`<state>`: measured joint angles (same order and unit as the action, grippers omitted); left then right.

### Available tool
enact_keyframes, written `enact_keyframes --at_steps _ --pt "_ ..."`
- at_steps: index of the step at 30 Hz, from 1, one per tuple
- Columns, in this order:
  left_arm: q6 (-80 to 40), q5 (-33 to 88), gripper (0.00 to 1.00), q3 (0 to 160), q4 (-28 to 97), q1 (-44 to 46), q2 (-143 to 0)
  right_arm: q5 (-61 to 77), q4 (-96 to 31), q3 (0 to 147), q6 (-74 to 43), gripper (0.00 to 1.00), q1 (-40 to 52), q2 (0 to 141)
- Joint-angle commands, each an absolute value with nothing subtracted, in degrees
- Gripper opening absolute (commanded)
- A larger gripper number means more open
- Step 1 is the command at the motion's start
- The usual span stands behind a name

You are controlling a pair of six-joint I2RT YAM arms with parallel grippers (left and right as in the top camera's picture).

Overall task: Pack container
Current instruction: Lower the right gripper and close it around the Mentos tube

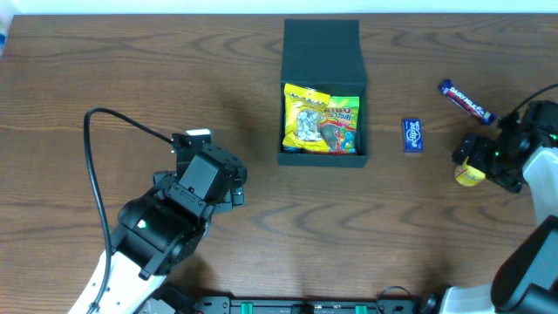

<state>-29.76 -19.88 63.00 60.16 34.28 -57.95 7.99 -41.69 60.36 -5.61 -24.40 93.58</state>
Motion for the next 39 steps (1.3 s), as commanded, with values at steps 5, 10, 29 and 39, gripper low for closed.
enact_keyframes --at_steps 5,10,29,39 --pt "-29.1 -20.5 0.95 62.7 60.4 34.1 -57.7 8.4 -41.0 59.5 -5.1 0.99 -23.9 95.3" --pt "-29.1 -20.5 0.95 62.7 60.4 34.1 -57.7 8.3 -39.9 58.5 -5.1 0.97 -23.9 95.3" --pt "-29.1 -20.5 0.95 62.7 60.4 34.1 -57.7 6.9 -39.7 58.5 -5.1 0.63 -23.9 95.3" --pt "-29.1 -20.5 0.95 62.7 60.4 34.1 -57.7 6.9 -40.1 58.4 -5.1 0.55 -23.9 95.3"
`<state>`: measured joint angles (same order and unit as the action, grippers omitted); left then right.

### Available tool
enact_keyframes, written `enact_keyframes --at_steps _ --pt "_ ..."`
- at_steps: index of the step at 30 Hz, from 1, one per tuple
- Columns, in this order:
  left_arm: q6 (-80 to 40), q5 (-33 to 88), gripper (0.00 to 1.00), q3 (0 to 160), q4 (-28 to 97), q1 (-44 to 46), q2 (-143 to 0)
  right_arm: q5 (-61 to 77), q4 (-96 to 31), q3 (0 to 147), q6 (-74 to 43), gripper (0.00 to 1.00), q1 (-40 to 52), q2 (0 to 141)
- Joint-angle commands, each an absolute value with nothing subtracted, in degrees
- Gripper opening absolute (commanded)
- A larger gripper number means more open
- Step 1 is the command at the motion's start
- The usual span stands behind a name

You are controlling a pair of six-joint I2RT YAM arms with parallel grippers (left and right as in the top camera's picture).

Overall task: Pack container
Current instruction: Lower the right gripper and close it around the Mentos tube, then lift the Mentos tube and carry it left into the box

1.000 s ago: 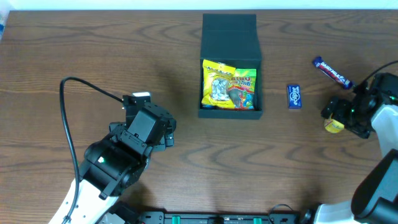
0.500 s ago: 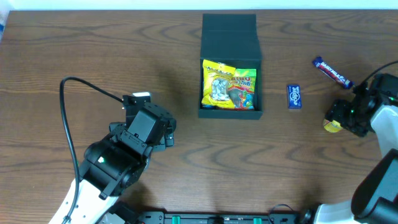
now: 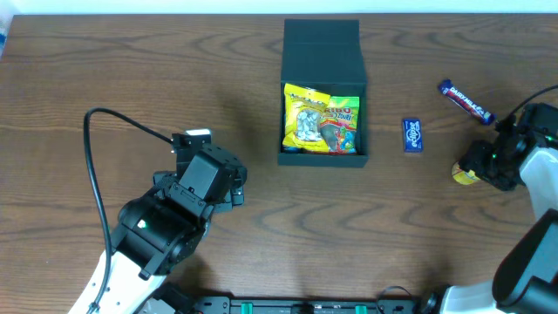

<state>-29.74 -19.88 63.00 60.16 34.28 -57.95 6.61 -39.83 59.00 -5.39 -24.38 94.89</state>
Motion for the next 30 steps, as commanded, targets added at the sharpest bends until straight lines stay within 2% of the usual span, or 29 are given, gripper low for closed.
enact_keyframes --at_steps 1,5,11,14,19,22,30 --pt "-29.1 -20.5 0.95 62.7 60.4 34.1 -57.7 6.9 -40.1 58.4 -5.1 0.53 -23.9 95.3" --pt "-29.1 -20.5 0.95 62.7 60.4 34.1 -57.7 6.9 -40.1 58.4 -5.7 0.50 -23.9 95.3" --pt "-29.1 -20.5 0.95 62.7 60.4 34.1 -57.7 6.9 -40.3 58.4 -5.7 0.38 -23.9 95.3" --pt "-29.1 -20.5 0.95 62.7 60.4 34.1 -57.7 6.9 -40.3 58.4 -5.8 0.27 -23.8 95.3" --pt "-29.1 -20.5 0.95 62.7 60.4 34.1 -57.7 6.9 -40.2 58.4 -7.8 0.17 -22.9 95.3" --pt "-29.1 -20.5 0.95 62.7 60.4 34.1 -57.7 6.9 -40.3 58.4 -8.3 0.03 -22.0 95.3" --pt "-29.1 -20.5 0.95 62.7 60.4 34.1 -57.7 8.9 -43.7 58.4 -10.3 0.01 -18.1 91.1"
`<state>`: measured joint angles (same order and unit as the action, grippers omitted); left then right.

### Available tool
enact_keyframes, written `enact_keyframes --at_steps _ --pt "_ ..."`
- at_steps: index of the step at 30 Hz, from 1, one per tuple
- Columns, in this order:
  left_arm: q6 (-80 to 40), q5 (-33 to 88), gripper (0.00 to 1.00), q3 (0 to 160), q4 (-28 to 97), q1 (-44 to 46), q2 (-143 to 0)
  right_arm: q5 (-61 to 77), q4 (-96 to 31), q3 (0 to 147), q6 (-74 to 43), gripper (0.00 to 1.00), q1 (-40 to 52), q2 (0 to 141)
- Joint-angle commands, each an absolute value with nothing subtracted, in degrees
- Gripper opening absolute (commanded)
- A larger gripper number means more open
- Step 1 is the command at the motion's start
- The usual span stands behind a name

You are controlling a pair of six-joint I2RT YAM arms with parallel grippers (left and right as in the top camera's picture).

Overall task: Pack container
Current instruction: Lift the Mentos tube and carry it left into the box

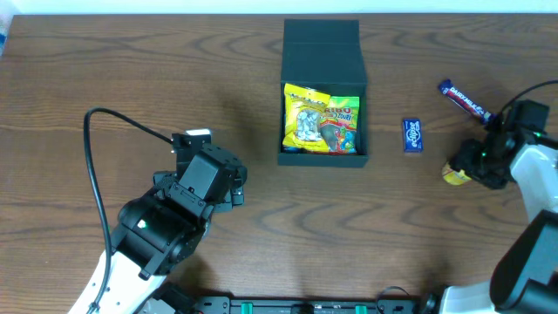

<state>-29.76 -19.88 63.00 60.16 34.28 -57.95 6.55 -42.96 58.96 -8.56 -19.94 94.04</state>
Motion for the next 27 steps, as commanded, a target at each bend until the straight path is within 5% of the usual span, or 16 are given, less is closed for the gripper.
enact_keyframes --at_steps 1,15,27 --pt "-29.1 -20.5 0.95 62.7 60.4 34.1 -57.7 9.8 -44.5 58.4 -10.3 0.01 -17.3 89.5" --pt "-29.1 -20.5 0.95 62.7 60.4 34.1 -57.7 22.2 -58.7 60.3 -16.1 0.01 -2.7 65.8" --pt "-29.1 -20.5 0.95 62.7 60.4 34.1 -57.7 25.3 -78.5 86.8 -12.1 0.01 13.1 82.6"
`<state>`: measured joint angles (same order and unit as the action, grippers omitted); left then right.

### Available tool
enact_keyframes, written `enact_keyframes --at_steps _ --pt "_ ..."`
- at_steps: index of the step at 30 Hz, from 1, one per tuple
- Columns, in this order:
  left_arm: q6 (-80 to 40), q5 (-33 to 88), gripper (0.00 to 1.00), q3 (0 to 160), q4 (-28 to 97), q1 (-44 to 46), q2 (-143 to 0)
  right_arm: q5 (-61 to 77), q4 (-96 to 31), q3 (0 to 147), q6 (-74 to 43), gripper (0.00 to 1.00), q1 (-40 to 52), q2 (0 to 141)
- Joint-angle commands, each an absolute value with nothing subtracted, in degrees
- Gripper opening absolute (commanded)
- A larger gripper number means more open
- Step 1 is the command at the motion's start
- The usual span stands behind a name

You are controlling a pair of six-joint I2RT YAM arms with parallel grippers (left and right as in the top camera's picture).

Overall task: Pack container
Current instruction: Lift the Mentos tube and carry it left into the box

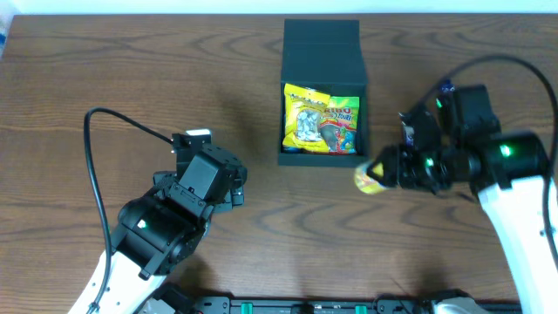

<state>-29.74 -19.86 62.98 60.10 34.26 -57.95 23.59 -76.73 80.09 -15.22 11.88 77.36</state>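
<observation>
A dark open box [323, 61] stands at the table's far middle, with a yellow and green snack bag [321, 119] lying inside. My right gripper [377, 174] is shut on a small yellow object [367, 180] and hangs just right of the box's near right corner. The right arm covers most of a small blue packet [405, 125] and of a purple chocolate bar [445, 87] behind it. My left gripper [193, 141] rests at the left of the table with nothing near it; its fingers are hidden under the wrist.
The box's lid [322, 44] stands open behind it. A black cable [113, 118] loops from the left arm over the table's left side.
My right gripper has moved left with the yellow object, from the table's right side to just beside the box's near right corner. The left arm has not moved.
My right gripper stood at the far right edge around the yellow object on the table. At the following two moments it was a little further left with it each time. Now it holds the object next to the box. The left arm stayed still throughout.
</observation>
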Motion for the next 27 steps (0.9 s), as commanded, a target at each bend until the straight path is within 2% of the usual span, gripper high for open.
enact_keyframes --at_steps 1,15,27 --pt "-29.1 -20.5 0.95 62.7 60.4 34.1 -57.7 25.3 -79.9 89.4 -11.1 0.01 13.2 84.8" --pt "-29.1 -20.5 0.95 62.7 60.4 34.1 -57.7 21.2 -97.3 117.8 -2.0 0.01 11.7 117.0" --pt "-29.1 -20.5 0.95 62.7 60.4 34.1 -57.7 21.4 -96.8 122.8 -1.1 0.01 10.4 124.5"
